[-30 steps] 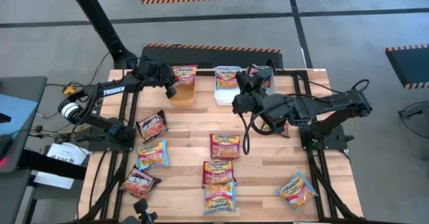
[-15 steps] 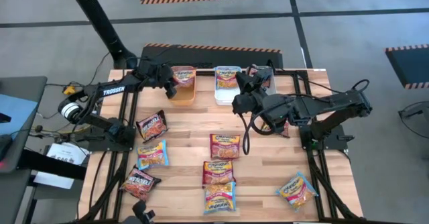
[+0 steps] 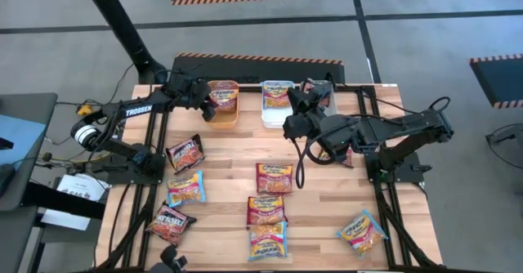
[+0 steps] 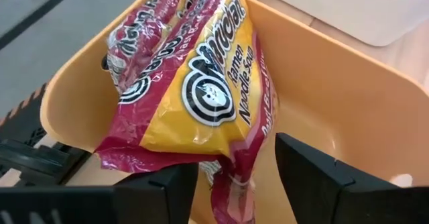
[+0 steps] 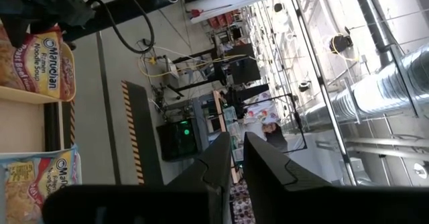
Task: Sort Maruchan noodles
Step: Put the red noodle pack into the yellow bin
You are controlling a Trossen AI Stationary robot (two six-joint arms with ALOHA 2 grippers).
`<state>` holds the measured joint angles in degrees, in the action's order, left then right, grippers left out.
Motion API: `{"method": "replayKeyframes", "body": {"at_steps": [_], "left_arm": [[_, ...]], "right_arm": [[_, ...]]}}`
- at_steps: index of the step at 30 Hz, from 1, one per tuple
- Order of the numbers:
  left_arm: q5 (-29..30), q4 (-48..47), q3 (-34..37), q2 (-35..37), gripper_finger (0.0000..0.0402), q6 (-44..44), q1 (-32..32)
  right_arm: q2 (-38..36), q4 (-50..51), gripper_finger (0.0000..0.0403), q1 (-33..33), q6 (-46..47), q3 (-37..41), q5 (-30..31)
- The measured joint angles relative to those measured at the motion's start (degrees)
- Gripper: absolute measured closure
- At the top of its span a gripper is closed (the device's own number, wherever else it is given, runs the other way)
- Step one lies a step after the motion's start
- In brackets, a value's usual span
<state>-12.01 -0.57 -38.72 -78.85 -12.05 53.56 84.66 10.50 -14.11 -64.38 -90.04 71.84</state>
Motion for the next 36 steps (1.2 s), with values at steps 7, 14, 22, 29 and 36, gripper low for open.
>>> {"method": "replayKeyframes", "body": {"at_steps": [7,14,22,29,36], "left_arm": [[0.7,-7.6,-6.0,0.0,0.0220,-0.8,0.0],[1.8,-14.5,-9.8,0.0,0.0220,-1.4,0.0],[2.3,-18.7,-11.4,0.0,0.0220,-3.5,0.3],[4.6,-25.0,-18.2,0.0,0.0220,-4.0,0.3],[4.8,-29.8,-23.1,0.1,0.0220,-3.8,0.3]], "right_arm": [[0.0,0.6,0.0337,0.0,0.0,0.0,0.0],[0.0,3.0,0.0337,0.0,2.9,0.0,0.0],[0.0,4.1,0.0337,0.0,3.1,0.0,0.0],[0.0,4.1,0.0337,0.0,4.6,0.0,0.0],[0.0,4.1,0.0337,0.0,4.6,0.0,0.1]]}}
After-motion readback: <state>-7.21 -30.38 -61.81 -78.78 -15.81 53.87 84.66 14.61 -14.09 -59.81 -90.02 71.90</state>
